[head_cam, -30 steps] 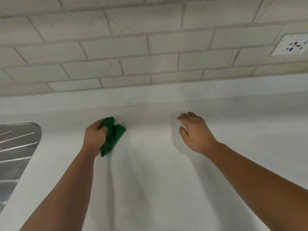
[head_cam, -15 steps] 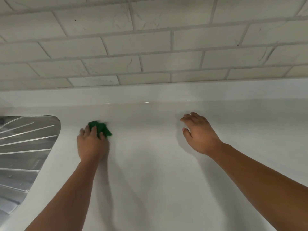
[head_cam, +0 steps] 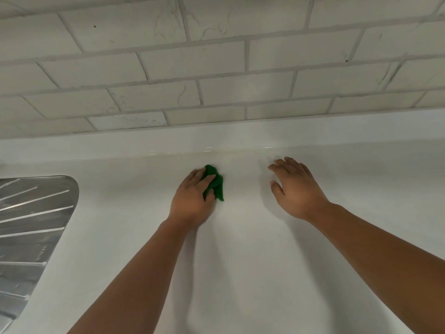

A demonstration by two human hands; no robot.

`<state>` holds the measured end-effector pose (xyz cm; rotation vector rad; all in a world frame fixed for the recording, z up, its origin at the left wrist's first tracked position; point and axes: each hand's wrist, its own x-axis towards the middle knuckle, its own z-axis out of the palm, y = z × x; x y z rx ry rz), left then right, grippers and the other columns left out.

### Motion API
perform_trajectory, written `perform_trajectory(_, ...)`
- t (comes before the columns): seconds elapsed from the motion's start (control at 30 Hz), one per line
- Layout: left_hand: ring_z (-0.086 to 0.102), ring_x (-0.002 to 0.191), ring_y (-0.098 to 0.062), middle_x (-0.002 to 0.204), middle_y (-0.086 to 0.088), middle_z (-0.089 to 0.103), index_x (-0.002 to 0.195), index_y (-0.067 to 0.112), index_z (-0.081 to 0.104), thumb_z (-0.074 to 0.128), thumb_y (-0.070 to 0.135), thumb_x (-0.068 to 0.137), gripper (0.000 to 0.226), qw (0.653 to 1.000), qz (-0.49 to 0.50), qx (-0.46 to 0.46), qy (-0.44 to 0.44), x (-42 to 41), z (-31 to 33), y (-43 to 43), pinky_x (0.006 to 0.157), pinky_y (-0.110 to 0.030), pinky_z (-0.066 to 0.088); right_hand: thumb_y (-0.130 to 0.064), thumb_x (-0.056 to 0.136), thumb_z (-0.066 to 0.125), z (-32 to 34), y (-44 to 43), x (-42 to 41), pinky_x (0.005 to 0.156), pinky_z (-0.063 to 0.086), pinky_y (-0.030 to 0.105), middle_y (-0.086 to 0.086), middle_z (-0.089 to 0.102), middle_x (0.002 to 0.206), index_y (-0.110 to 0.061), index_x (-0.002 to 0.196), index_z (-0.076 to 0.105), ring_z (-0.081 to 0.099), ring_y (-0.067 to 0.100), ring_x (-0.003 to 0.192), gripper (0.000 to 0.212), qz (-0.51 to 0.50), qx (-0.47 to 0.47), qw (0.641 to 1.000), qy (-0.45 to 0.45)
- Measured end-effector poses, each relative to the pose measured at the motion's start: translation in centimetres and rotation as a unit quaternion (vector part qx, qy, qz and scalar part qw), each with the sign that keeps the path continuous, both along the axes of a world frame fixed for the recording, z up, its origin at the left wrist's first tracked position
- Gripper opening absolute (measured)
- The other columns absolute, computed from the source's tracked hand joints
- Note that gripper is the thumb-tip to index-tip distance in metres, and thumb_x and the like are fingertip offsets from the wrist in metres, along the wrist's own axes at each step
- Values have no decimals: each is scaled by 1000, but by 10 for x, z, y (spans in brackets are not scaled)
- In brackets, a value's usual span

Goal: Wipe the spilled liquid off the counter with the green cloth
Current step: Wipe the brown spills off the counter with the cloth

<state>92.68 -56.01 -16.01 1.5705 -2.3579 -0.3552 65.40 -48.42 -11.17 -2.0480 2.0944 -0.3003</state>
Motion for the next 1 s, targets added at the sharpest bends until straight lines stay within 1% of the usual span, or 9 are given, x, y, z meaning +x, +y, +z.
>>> perform_trajectory(0.1,37,138,-31,151,-10,43,142,19,51,44,30,95,48,992,117,-29,-24,53,-3,-39,118,-33,24,-35,97,32,-1,4,-6,121,17,46,5,39,155,-16,145,44,22,26,148,53,-7,2,1000,-7)
perform_trajectory(0.2,45,124,-36,142,-16,49,137,12,53,41,25,94,46,966,254,-11,-53,92,4,-78,108,-43,37,-40,91,26,-2,9,-12,121,17,44,4,40,154,-17,144,45,23,26,148,60,-12,-1,1000,-6)
perform_trajectory(0.3,48,115,-36,131,-17,55,126,9,57,41,24,93,40,956,289,-6,-51,79,7,-95,98,-45,42,-40,91,25,0,14,-17,122,15,43,3,39,155,-18,145,44,23,25,148,61,-15,0,1000,-4)
perform_trajectory(0.5,49,120,-37,131,-21,56,122,6,59,37,30,92,45,975,212,9,-69,-63,1,-70,100,-43,42,-37,91,24,4,29,-40,122,15,43,3,39,155,-19,145,45,22,24,149,60,-27,2,1000,1)
perform_trajectory(0.63,39,135,-36,146,-23,44,139,8,49,35,36,94,54,987,132,19,-91,-155,4,-41,112,-40,31,-38,91,23,7,39,-66,121,16,44,3,38,155,-18,145,44,22,24,148,61,-42,13,999,27)
perform_trajectory(0.73,28,144,-29,155,-14,35,148,16,41,33,39,98,56,995,30,8,-93,-196,2,-25,119,-38,20,-38,91,24,6,47,-83,120,19,46,4,40,154,-17,144,45,24,26,147,62,-49,18,998,41)
perform_trajectory(0.87,37,141,-28,151,-12,43,141,17,52,41,40,92,55,989,-143,-2,-29,-191,4,-4,121,-34,19,-37,91,24,3,59,-97,119,21,47,5,41,153,-17,144,45,26,27,147,61,-53,31,997,41)
perform_trajectory(0.93,46,135,-29,143,-12,53,133,15,61,48,37,88,51,987,-162,-7,12,-160,7,10,118,-32,23,-38,91,24,3,62,-102,120,20,48,5,40,154,-17,145,45,26,27,147,61,-53,33,997,33)
perform_trajectory(1.0,52,128,-30,137,-13,58,127,13,65,52,34,86,48,992,-118,-39,32,-117,8,21,114,-32,26,-38,91,25,4,62,-103,120,20,48,6,41,154,-16,145,45,26,27,147,62,-48,34,998,26)
